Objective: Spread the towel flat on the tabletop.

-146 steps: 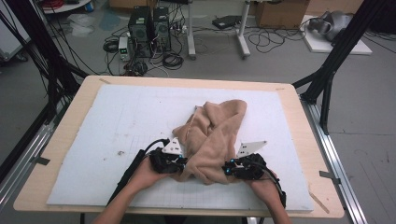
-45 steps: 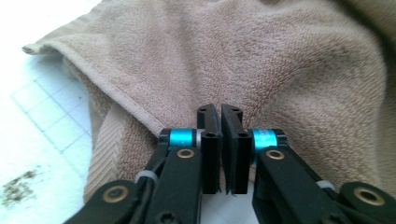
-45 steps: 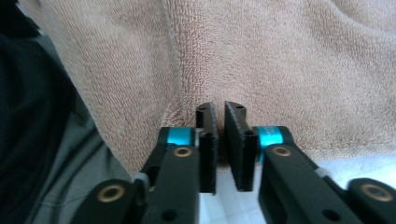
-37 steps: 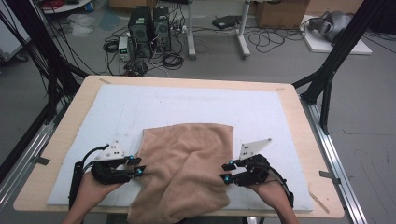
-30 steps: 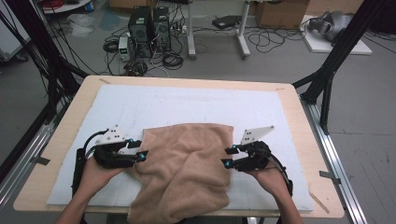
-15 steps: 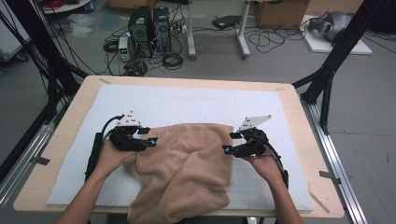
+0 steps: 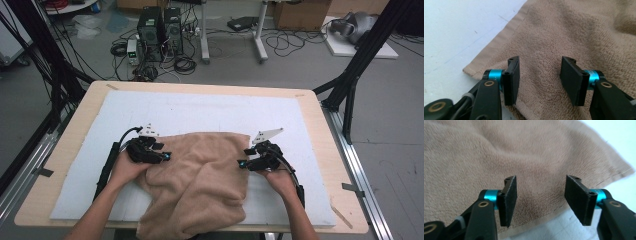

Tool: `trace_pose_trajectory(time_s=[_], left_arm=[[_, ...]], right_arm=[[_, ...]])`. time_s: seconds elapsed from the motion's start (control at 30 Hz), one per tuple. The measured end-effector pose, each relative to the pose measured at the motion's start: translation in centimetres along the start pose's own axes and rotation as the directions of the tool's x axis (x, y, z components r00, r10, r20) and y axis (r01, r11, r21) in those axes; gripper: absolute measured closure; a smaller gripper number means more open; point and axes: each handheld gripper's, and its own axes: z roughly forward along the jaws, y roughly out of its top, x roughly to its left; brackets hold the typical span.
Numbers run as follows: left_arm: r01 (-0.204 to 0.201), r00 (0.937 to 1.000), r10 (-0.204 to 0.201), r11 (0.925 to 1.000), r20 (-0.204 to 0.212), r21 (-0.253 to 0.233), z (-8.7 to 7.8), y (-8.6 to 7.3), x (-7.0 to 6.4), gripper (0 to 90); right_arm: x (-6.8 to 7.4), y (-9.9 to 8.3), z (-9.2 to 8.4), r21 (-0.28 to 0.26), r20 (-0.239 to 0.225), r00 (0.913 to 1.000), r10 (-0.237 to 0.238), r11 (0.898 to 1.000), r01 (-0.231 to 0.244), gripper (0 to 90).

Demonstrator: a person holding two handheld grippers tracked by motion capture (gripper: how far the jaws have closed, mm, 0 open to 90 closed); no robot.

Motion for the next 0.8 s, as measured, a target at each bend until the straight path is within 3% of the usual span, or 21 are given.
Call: trace_pose_trajectory(time_s=[0.1,0.27,0.33,0.43,0.53,0.63,0.8], left_arm=[[0.030,0.9992,-0.029,0.9996,0.026,-0.001,0.3,-0.3,0.3,58.6],[0.060,0.9964,-0.058,0.9980,0.061,-0.020,0.4,-0.7,0.5,73.1],[0.057,0.9964,-0.056,0.9982,0.063,-0.018,0.4,-0.7,0.5,78.0],[0.060,0.9964,-0.059,0.9981,0.060,-0.015,0.2,-0.5,0.4,81.2],[0.062,0.9963,-0.060,0.9977,0.061,-0.028,-0.3,-0.4,0.5,81.9],[0.082,0.9944,-0.076,0.9939,0.073,-0.074,-1.5,-0.3,0.9,82.0],[0.091,0.9952,-0.085,0.9840,0.050,-0.153,-3.5,0.6,0.9,82.6]], right_arm=[[0.1,0.0,0.6,0.032,0.009,0.9999,-0.009,0.999,0.009,49.0],[0.2,0.1,0.8,0.036,0.045,0.9988,-0.021,0.999,0.020,64.2],[-0.1,0.0,0.7,0.026,0.046,0.9989,-0.003,1.000,0.002,70.9],[-0.6,-0.1,0.7,0.016,0.010,0.9995,0.029,0.999,-0.029,82.2],[-0.6,0.1,0.7,0.024,-0.010,0.9996,0.026,0.999,-0.026,85.2],[-0.5,0.2,0.2,0.011,-0.032,0.9992,0.024,1.000,-0.024,85.7],[-0.4,1.8,-1.6,-0.008,-0.057,0.9984,0.002,1.000,-0.002,85.6]])
